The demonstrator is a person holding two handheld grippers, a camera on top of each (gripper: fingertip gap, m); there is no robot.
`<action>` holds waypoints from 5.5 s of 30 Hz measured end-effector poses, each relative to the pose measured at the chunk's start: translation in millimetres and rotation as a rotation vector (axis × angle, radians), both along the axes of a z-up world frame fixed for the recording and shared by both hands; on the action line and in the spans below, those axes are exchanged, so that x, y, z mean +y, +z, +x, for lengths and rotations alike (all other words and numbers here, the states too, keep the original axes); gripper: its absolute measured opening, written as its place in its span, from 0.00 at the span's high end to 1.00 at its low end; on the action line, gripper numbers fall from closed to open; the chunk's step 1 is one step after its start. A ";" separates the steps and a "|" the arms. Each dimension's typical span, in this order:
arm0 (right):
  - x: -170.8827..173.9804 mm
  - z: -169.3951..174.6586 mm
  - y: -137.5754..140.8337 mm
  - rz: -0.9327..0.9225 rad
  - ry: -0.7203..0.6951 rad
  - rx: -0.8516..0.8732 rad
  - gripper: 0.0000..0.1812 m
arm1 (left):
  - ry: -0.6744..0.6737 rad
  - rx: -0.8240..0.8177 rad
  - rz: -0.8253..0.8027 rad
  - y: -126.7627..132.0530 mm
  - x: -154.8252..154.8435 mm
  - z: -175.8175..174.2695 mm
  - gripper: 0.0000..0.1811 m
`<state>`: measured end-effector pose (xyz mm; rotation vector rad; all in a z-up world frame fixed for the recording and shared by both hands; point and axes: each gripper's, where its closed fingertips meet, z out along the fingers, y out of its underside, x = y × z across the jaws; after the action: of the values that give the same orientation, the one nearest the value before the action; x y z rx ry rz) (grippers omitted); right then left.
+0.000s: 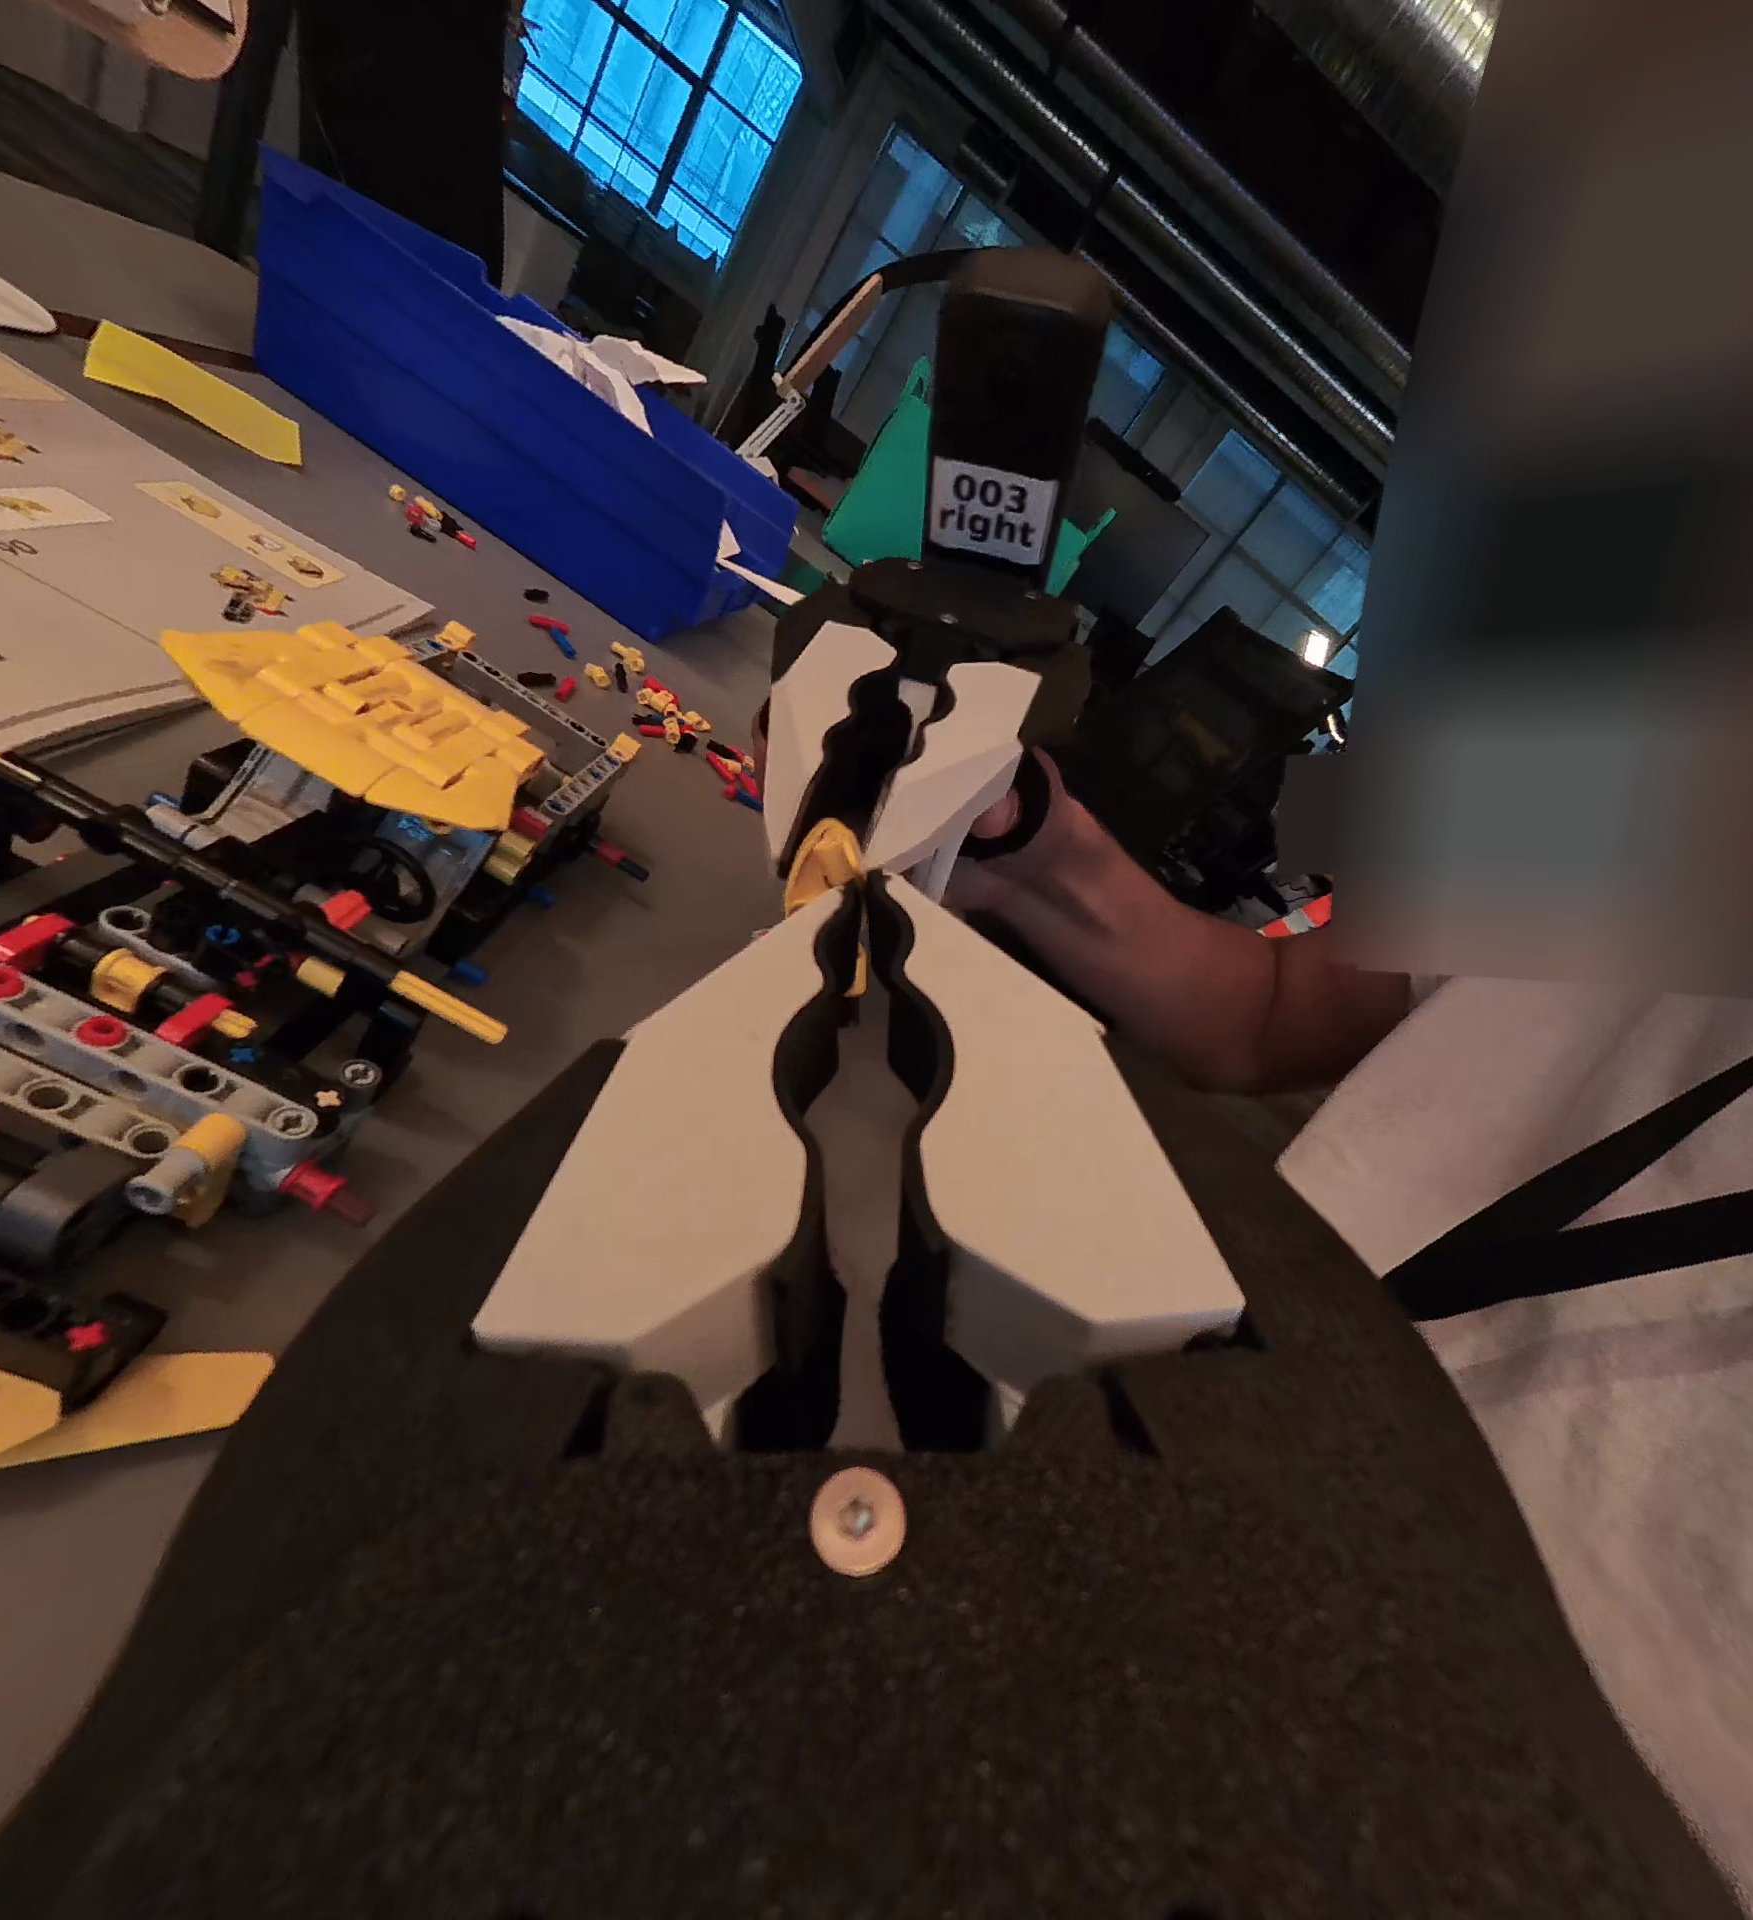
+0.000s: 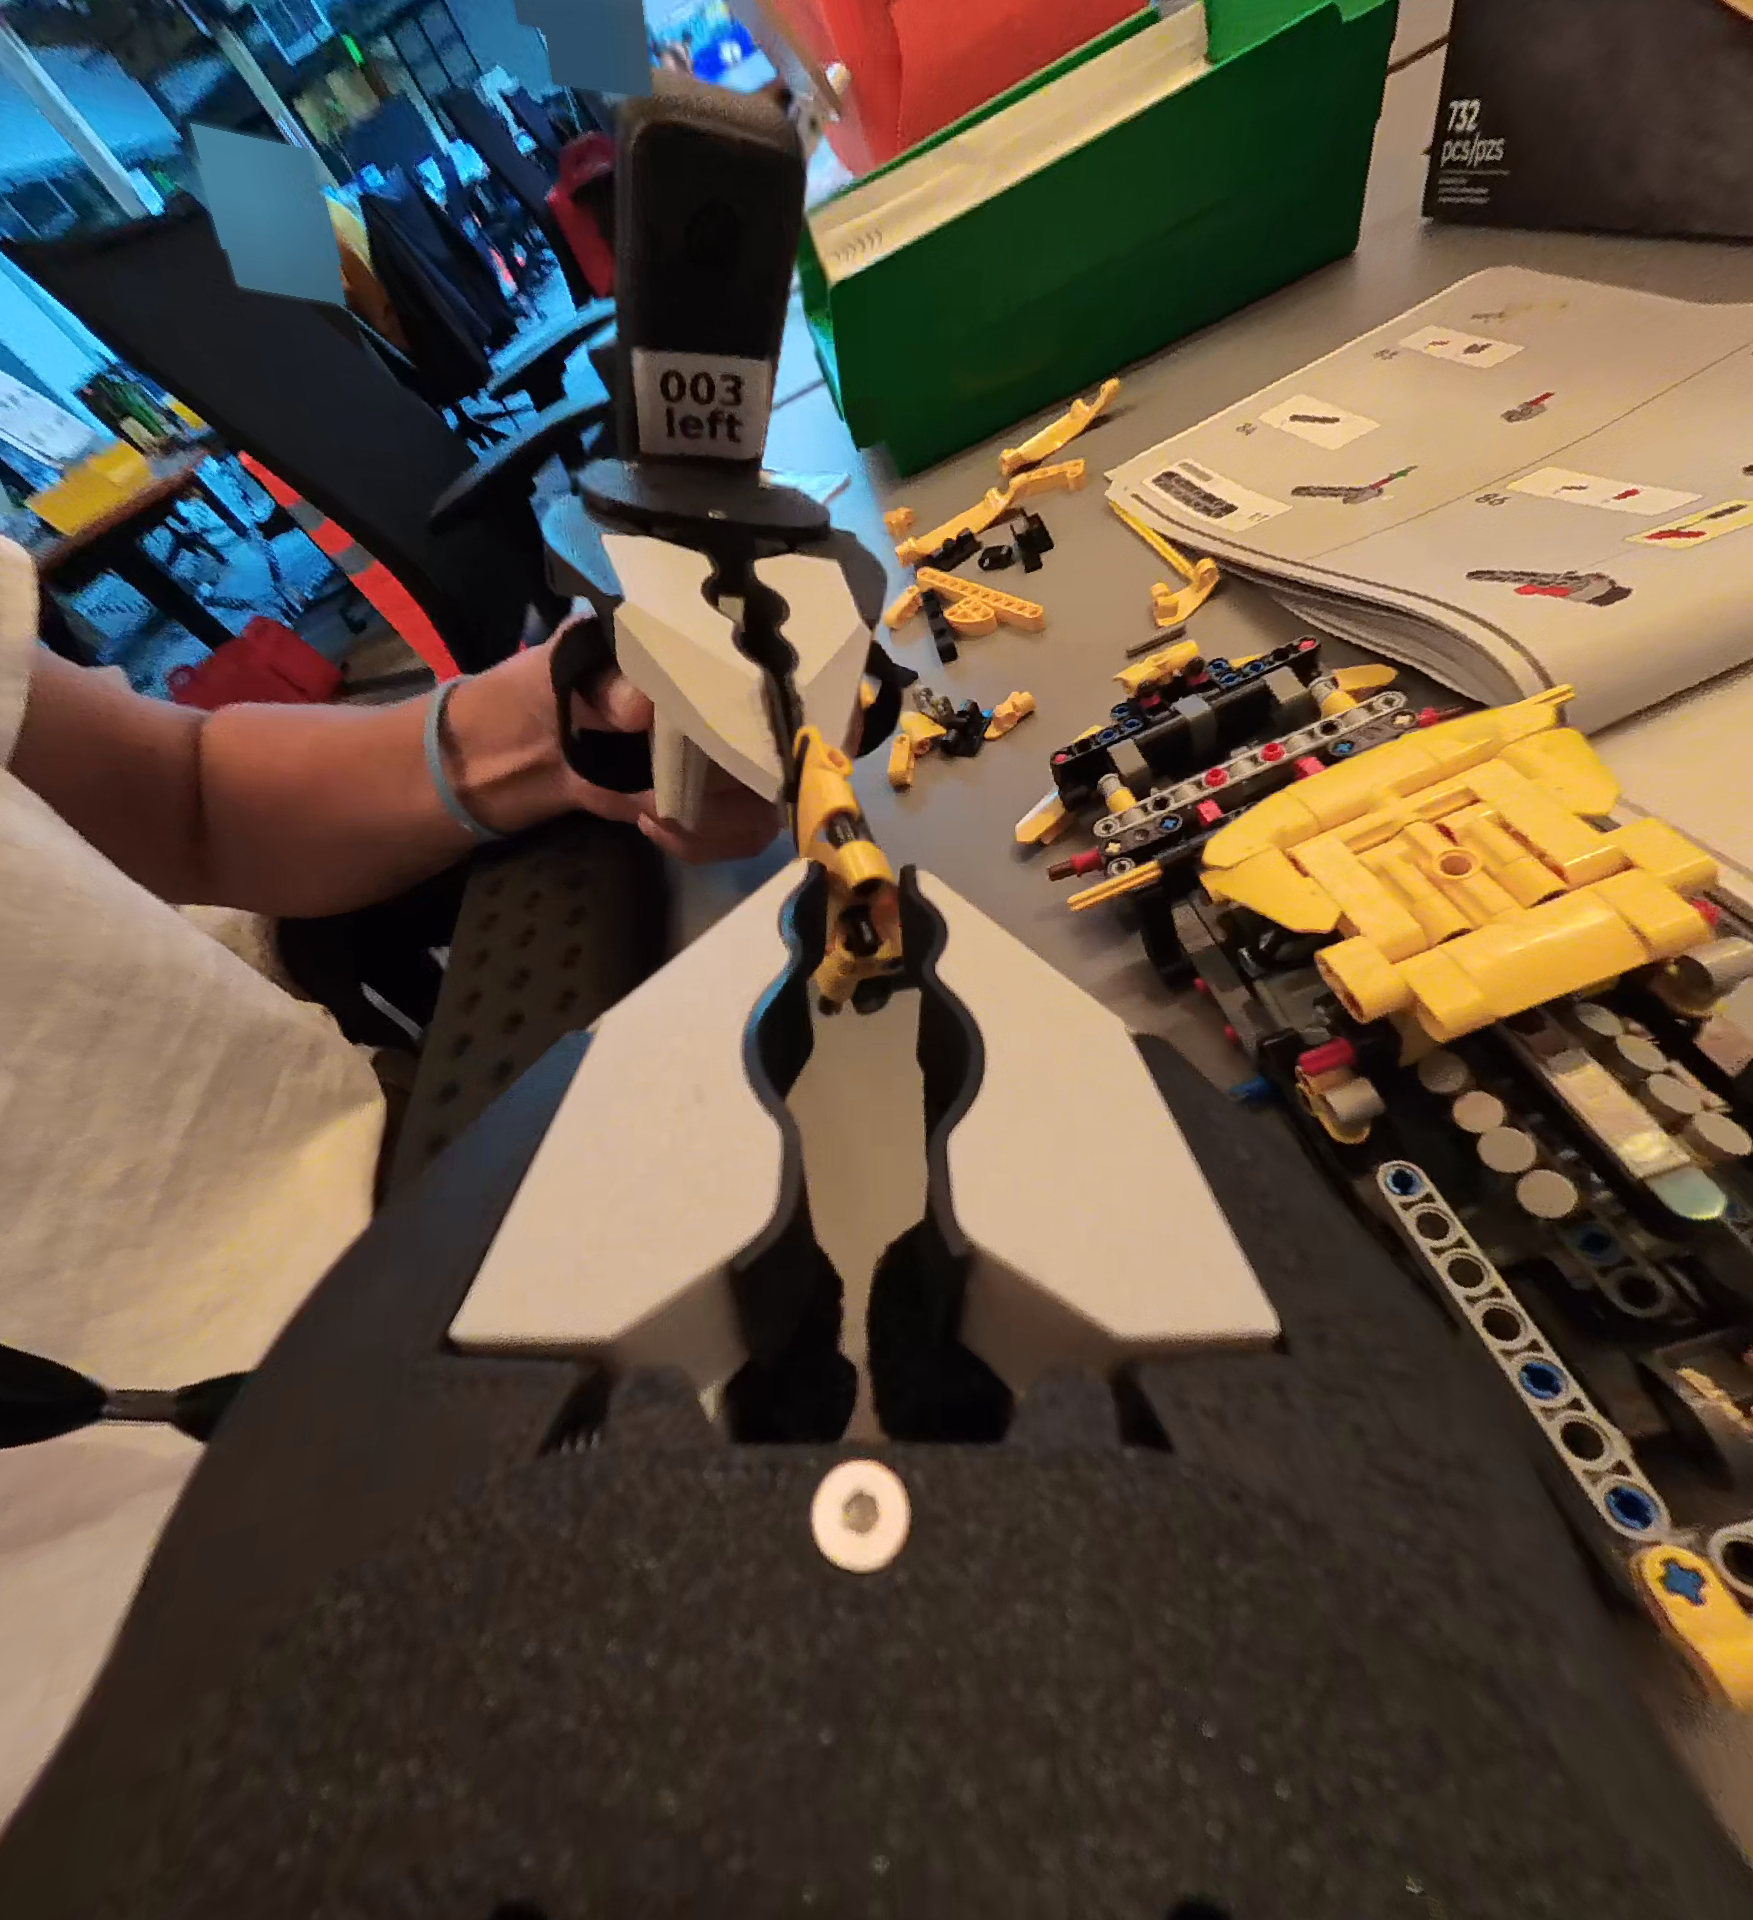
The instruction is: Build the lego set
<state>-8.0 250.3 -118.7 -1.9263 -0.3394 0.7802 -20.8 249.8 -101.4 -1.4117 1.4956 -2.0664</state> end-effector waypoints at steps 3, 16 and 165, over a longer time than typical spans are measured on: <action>-2.3 1.7 -0.8 0.003 0.009 -0.007 0.93 | -0.002 0.005 0.038 -2.0 -3.2 0.8 1.00; -2.4 -5.0 -4.6 0.003 0.029 -0.052 0.93 | -0.009 0.036 0.021 -4.4 -5.1 3.8 0.93; -15.7 -21.5 -15.2 0.113 0.231 -0.300 0.93 | -0.064 0.069 0.106 -19.9 -13.7 -7.5 0.96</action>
<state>-29.4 234.6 -133.9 -1.9177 -0.7846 0.6028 -28.3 236.0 -121.3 -1.4262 1.6723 -1.9615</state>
